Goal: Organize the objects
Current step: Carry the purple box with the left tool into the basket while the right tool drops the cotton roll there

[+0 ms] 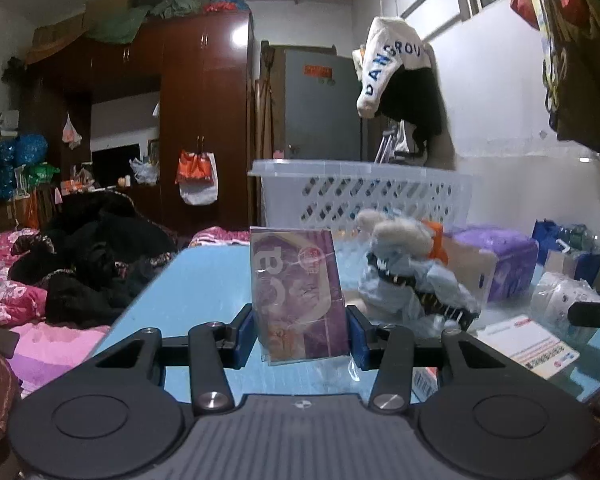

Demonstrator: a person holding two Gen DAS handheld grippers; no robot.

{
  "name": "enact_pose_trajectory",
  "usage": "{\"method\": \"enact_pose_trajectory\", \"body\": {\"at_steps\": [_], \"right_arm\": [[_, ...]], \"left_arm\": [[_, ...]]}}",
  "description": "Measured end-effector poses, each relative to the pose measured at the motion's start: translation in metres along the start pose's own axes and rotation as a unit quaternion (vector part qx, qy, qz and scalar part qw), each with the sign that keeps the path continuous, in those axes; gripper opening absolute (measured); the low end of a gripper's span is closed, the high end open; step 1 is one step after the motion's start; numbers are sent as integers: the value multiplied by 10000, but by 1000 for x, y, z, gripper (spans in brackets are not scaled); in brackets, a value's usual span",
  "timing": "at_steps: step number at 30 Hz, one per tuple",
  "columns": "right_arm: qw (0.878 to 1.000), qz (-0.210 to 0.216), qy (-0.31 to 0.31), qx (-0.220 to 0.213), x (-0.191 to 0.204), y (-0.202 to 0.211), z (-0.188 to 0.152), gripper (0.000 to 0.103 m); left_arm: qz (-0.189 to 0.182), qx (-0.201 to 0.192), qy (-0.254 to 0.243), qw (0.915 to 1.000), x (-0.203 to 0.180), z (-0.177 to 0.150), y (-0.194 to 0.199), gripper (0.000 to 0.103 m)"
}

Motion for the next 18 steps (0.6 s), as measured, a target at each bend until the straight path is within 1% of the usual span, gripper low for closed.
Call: {"method": "enact_pose_trajectory", "body": {"at_steps": [3,6,8,10,11,13,15,16,18], "right_arm": [[9999,-59,-50,-125,-7,7,8,48],[9996,-32,-148,-248,-12,11,18,48],[9993,-31,-71,-376,-14,12,35,48],[9985,-33,80,-546,-15,9,60,48],[9979,-31,159,-625,-17,4,78,48],[9969,4,235,-756,-21,-12,112,48],[9959,-52,404,-802,-26,-39,144,48],[9959,-184,510,-722,-30,-60,159,48],[9975,-288,507,-396,-39,-98,170,48]], "left_arm": [[-72,-87,49,9999,-1,8,1,50],[-169,-302,22,9994,-7,30,4,50],[-229,-446,-102,9987,-15,54,2,50],[-424,-394,-157,9982,-25,79,-7,50],[-532,-361,-150,9978,-31,94,-14,50],[-587,-379,-204,9973,-43,125,-32,50],[-508,-274,-358,9977,-56,149,-62,50],[-419,-144,-412,9982,-60,157,-80,50],[-261,302,-431,9983,-63,163,-123,50]]}}
Point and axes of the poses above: each gripper's, at about its wrist camera, not at the fingertips, and y roughly against the way its jaws point, x to its left, z to its top, the point moved 10 cm from there along -y, roughly the way its jaws point, and after that the axes turned 10 degrees about y, right-handed, at the moved point
